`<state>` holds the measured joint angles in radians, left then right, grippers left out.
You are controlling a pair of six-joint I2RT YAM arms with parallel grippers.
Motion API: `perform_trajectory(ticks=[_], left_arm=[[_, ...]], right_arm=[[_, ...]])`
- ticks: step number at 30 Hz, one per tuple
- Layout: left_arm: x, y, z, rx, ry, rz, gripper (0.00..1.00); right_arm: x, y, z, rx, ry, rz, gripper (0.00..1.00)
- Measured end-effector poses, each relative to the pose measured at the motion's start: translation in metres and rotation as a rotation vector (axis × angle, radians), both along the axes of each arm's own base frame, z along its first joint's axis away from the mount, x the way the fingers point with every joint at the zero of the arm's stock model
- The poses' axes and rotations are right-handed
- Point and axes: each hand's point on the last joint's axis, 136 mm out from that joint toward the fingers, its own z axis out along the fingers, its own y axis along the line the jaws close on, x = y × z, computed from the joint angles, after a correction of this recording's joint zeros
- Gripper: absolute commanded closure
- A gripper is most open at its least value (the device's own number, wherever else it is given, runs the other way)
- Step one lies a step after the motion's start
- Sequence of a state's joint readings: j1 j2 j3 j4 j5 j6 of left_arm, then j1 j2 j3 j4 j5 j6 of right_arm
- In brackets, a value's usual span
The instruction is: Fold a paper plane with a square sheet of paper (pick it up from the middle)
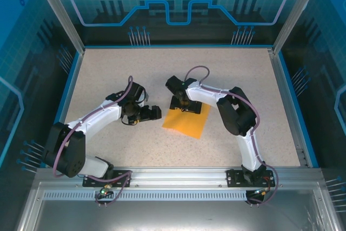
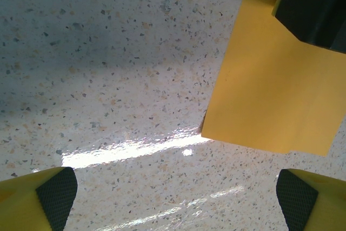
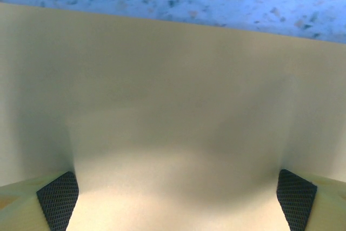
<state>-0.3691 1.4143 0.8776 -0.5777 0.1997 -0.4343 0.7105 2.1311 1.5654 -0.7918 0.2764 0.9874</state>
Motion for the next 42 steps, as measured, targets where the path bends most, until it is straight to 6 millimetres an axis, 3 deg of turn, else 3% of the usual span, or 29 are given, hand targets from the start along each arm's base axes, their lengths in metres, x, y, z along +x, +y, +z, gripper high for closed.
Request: perform_trajectory(ticks=[9, 14, 18, 27, 35, 42], left_arm=[[0.0, 0.0, 0.0, 0.0, 0.0, 0.0, 0.01], [0.0, 0.0, 0.0, 0.0, 0.001, 0.0, 0.01], [0.0, 0.0, 0.0, 0.0, 0.001, 0.0, 0.01], [0.0, 0.0, 0.0, 0.0, 0.001, 0.0, 0.01], [0.0, 0.0, 0.0, 0.0, 0.001, -0.001, 0.01], [0.0, -0.001, 0.0, -0.004, 0.002, -0.002, 0.01]], right_arm=[[-0.016, 0.013, 0.006, 0.01, 0.033, 0.157, 0.01], [-0.02, 0.017, 0.039, 0.041, -0.009, 0.196, 0.01], [-0.021, 0.015, 0.059, 0.084, -0.047, 0.122, 0.01], [-0.026, -0.002, 0.032, 0.044, -0.005, -0.079, 0.01], [-0.025, -0.006, 0.004, 0.007, 0.045, -0.085, 0.01], [-0.023, -0.004, -0.001, 0.015, 0.055, -0.077, 0.01]])
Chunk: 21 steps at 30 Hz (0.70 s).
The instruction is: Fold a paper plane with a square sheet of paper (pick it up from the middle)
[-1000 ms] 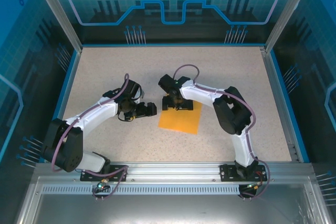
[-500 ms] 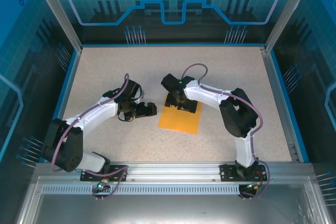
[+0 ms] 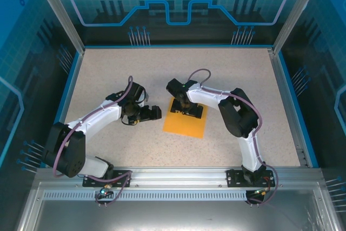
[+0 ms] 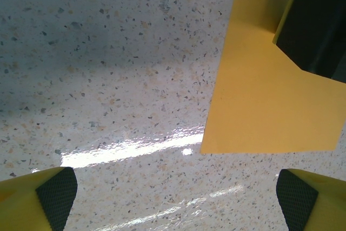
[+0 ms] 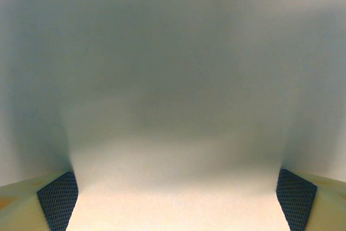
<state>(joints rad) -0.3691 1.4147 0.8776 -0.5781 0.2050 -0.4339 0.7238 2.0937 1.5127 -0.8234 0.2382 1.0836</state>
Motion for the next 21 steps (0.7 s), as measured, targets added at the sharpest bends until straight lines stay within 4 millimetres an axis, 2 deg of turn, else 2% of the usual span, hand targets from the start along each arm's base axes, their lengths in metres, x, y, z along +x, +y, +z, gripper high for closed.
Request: perform_trajectory(ticks=[14, 21], left_arm=[[-0.0008, -0.0015, 0.0006, -0.009, 0.003, -0.004, 0.01], [-0.0008, -0.0016, 0.0006, -0.009, 0.003, -0.004, 0.01]], right_arm=[[0.0016, 0.0049, -0.0039, -0.001, 0.005, 0.017, 0.12], [0.0042, 0.0084, -0.0009, -0.005, -0.021, 0.047, 0.25]])
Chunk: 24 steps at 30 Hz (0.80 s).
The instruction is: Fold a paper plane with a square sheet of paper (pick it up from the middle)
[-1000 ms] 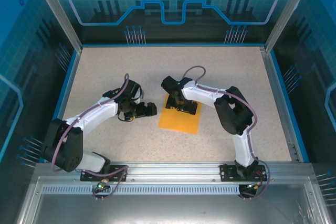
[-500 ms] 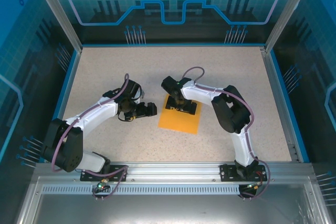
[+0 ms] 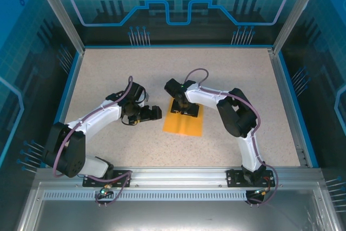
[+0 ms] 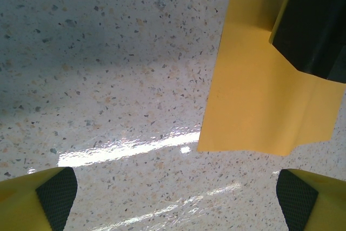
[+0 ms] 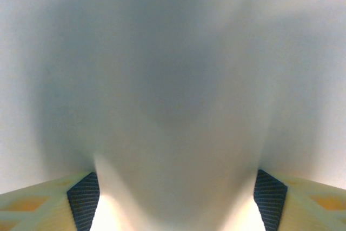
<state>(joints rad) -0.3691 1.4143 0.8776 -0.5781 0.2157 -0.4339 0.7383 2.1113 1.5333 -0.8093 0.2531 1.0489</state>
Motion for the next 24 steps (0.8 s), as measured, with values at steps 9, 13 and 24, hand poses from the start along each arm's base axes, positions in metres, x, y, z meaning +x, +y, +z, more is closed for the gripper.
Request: perform_trajectory(ticks=[9, 13, 24], left_arm=[[0.0, 0.0, 0.0, 0.0, 0.0, 0.0, 0.01], [0.0, 0.0, 0.0, 0.0, 0.001, 0.0, 0.01], [0.0, 0.0, 0.0, 0.0, 0.001, 0.0, 0.01]], right_arm=[[0.003, -0.002, 0.003, -0.012, -0.037, 0.027, 0.45], [0.003, -0.004, 0.006, -0.011, -0.048, 0.036, 0.52], [0.012, 0.004, 0.029, 0.028, -0.126, 0.058, 0.67]])
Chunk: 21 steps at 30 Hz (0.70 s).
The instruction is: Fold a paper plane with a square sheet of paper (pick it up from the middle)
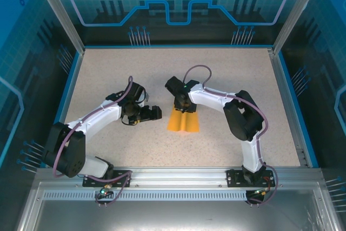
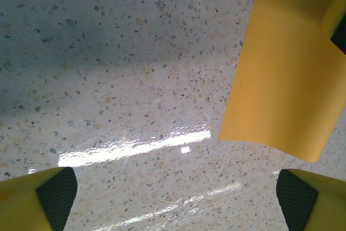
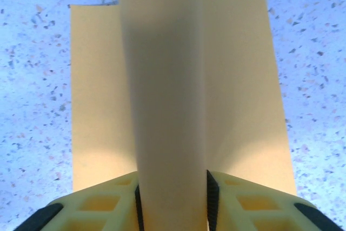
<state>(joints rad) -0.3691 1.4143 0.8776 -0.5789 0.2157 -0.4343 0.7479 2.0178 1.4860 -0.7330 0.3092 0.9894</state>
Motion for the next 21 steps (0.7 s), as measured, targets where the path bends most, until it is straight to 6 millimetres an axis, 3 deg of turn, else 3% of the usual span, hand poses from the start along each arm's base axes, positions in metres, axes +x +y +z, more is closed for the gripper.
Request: perform_trajectory(ticks=[5, 9, 13, 18, 21], left_arm=[[-0.001, 0.0, 0.002, 0.0, -0.003, 0.0, 0.01], [-0.003, 0.004, 0.008, -0.003, -0.008, 0.009, 0.01], [-0.002, 0.015, 0.023, -0.015, -0.04, 0.048, 0.01], [-0.002, 0.034, 0.05, -0.033, -0.097, 0.109, 0.01], [0.0, 0.043, 0.065, -0.045, -0.131, 0.142, 0.01]], right_arm=[[0.0, 0.006, 0.002, 0.015, -0.008, 0.016, 0.71], [-0.001, 0.016, 0.014, 0.066, -0.02, 0.041, 0.71], [0.002, 0.036, 0.042, 0.185, -0.055, 0.081, 0.71], [0.003, 0.075, 0.088, 0.426, -0.099, 0.165, 0.71], [0.002, 0.093, 0.104, 0.567, -0.117, 0.219, 0.71]])
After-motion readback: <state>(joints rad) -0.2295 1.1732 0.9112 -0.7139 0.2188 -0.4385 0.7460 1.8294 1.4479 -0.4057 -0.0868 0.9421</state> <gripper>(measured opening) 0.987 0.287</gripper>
